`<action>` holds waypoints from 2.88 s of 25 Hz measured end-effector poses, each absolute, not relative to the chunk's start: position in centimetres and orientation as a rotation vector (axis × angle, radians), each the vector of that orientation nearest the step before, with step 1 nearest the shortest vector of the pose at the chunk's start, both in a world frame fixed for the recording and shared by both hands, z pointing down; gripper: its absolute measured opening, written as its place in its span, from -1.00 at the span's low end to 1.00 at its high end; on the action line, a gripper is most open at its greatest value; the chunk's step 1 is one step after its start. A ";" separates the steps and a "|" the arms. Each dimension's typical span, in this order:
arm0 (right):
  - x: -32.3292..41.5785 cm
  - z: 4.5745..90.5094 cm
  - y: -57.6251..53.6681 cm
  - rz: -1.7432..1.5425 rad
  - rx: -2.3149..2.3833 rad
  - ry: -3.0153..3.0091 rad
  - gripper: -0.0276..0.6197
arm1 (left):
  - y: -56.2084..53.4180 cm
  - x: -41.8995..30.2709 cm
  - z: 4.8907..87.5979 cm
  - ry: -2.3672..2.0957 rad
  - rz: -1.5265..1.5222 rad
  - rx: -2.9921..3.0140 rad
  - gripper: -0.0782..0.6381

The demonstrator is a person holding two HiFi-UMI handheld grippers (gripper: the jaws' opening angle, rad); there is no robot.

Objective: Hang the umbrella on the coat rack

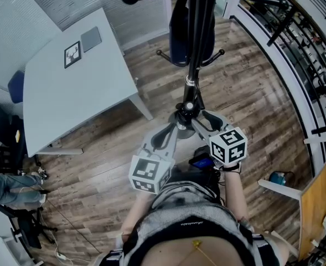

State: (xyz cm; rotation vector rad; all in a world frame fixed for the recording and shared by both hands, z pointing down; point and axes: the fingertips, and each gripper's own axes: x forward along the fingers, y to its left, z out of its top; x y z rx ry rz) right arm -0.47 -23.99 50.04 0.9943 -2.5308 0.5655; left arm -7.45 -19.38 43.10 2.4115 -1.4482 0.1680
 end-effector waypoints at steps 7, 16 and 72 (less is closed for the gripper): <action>-0.6 49.6 -23.6 0.526 1.004 -2.525 -0.39 | -19.4 -6.9 43.0 -1.426 0.168 2.425 -0.73; -0.2 48.5 -23.5 0.492 1.060 -2.543 -0.78 | -19.6 -6.3 43.1 -1.411 0.162 2.437 -0.73; -1.2 44.9 -20.5 0.196 0.987 -2.659 -0.91 | -19.8 -3.0 45.0 -1.309 0.151 2.475 -0.73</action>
